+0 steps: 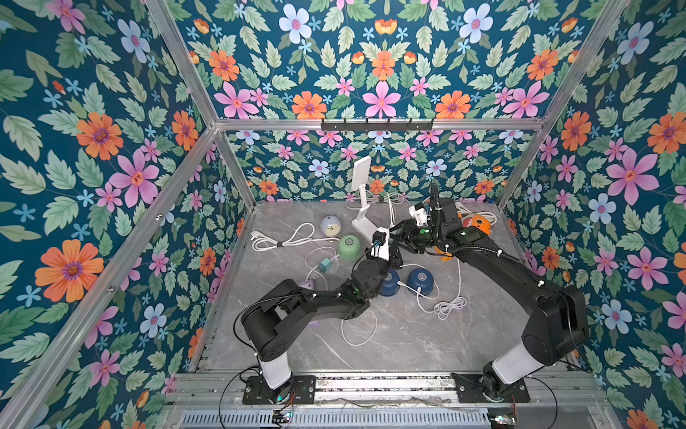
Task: Charge the cordless meat grinders
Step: Pick up the plug from the center of the board.
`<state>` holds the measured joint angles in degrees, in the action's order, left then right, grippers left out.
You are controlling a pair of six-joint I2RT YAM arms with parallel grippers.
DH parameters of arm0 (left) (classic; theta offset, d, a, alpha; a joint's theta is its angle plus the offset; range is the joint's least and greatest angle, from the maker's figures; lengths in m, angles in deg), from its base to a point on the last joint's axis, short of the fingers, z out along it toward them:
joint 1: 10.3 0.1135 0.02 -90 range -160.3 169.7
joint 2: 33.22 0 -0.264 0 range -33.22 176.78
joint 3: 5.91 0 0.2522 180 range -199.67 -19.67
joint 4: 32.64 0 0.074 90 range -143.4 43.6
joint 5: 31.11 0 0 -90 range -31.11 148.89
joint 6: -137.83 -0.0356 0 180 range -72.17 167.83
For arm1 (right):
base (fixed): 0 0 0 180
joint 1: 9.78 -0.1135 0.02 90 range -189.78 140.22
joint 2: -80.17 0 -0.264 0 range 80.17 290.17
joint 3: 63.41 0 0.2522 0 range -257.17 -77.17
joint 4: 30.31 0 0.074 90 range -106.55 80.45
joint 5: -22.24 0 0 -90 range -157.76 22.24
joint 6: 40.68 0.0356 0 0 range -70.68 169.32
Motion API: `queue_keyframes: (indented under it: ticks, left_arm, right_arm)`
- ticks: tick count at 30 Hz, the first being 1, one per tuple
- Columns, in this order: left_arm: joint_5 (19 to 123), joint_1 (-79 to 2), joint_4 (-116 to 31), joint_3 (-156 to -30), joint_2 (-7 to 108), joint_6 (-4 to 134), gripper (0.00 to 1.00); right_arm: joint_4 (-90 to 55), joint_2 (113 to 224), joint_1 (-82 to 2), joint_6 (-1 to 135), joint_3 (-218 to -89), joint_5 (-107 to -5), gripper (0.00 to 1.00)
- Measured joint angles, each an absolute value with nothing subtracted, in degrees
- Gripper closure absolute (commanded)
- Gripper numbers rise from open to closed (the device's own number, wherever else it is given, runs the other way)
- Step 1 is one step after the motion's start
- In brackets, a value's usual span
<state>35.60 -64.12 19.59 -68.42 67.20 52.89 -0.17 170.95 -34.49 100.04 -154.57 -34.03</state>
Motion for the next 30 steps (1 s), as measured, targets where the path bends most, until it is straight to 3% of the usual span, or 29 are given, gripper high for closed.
queue_keyframes:
  ticks: [3, 7, 13, 19, 30]
  left_arm:
    - [38.00, -63.45, 19.13, -67.40, 65.47, 53.26, 1.00]
    - [41.59, -60.89, 15.09, -64.36, 61.21, 53.81, 1.00]
    - [56.17, -53.87, 6.00, -63.55, 54.59, 56.48, 1.00]
    - [77.52, -47.23, -9.24, -69.73, 50.85, 56.80, 1.00]
    - [104.86, -45.66, -35.25, -81.12, 49.45, 53.39, 1.00]
  right_arm:
    - [0.64, 169.53, -33.70, 98.88, -154.55, -33.41, 0.30]
    - [2.17, 164.31, -29.05, 96.25, -153.09, -33.44, 0.27]
    - [8.14, 158.15, -24.15, 86.83, -151.84, -31.60, 0.33]
    - [14.13, 154.76, -24.04, 72.50, -152.30, -22.51, 0.41]
    - [16.81, 154.26, -25.77, 60.19, -153.70, -11.58, 0.34]
